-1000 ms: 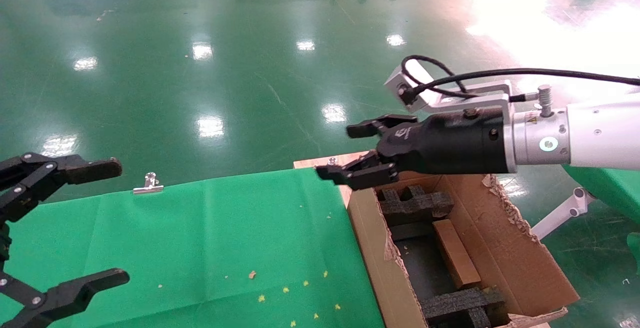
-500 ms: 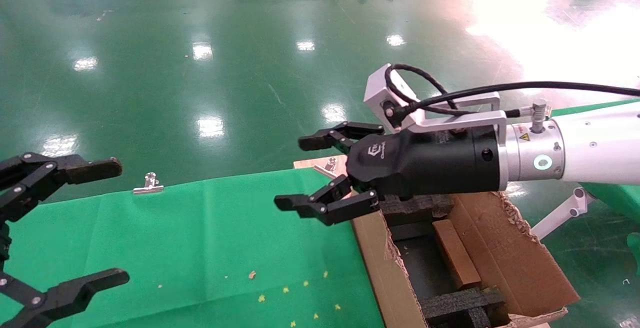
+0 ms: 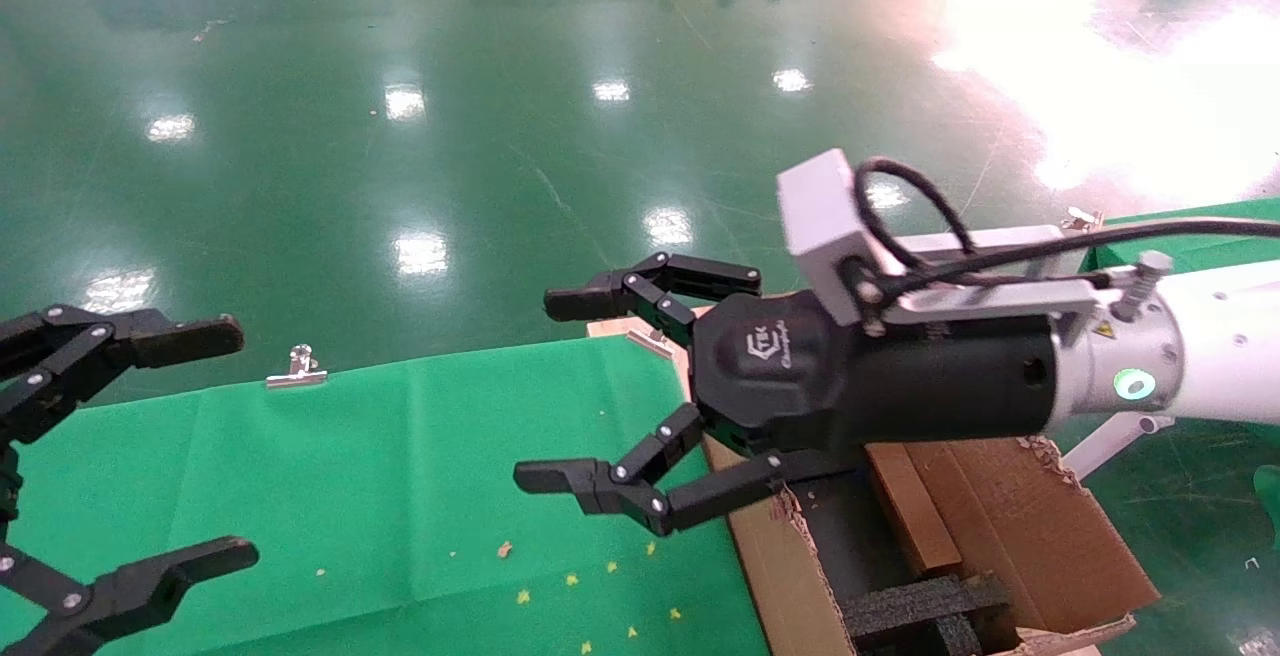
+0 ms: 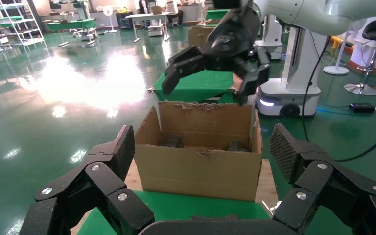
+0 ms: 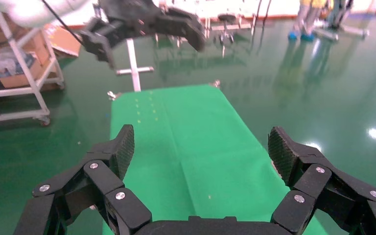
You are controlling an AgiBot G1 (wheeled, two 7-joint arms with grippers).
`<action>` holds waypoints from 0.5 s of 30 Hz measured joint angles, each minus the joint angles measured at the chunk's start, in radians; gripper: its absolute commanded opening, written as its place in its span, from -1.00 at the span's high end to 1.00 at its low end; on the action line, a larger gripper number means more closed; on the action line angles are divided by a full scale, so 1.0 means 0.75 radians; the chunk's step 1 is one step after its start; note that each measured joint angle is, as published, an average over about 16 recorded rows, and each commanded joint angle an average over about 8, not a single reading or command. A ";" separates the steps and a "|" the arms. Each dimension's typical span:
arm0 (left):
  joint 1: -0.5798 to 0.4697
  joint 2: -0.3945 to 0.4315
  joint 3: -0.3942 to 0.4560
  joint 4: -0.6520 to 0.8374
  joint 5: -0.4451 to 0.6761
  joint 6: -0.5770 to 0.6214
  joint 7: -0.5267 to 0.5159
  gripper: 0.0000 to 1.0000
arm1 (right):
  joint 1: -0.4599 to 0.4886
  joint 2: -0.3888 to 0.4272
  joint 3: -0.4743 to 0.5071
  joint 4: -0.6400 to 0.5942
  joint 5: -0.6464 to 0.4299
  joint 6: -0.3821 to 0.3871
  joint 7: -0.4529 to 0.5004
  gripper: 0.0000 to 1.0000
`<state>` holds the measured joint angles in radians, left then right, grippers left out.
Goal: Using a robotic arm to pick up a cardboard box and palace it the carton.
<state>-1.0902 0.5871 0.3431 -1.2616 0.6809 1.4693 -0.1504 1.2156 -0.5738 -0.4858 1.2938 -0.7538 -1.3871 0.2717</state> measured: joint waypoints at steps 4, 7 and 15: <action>0.000 0.000 0.000 0.000 0.000 0.000 0.000 -1.00 | -0.090 -0.024 0.132 -0.006 0.015 -0.069 -0.053 -1.00; 0.000 0.000 0.000 0.000 0.000 0.000 0.000 -1.00 | -0.149 -0.039 0.217 -0.010 0.024 -0.114 -0.085 -1.00; 0.000 0.000 0.000 0.000 -0.001 0.000 0.000 -1.00 | -0.224 -0.060 0.327 -0.016 0.038 -0.172 -0.126 -1.00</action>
<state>-1.0900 0.5870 0.3432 -1.2613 0.6804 1.4690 -0.1503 1.0473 -0.6185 -0.2402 1.2819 -0.7251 -1.5157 0.1772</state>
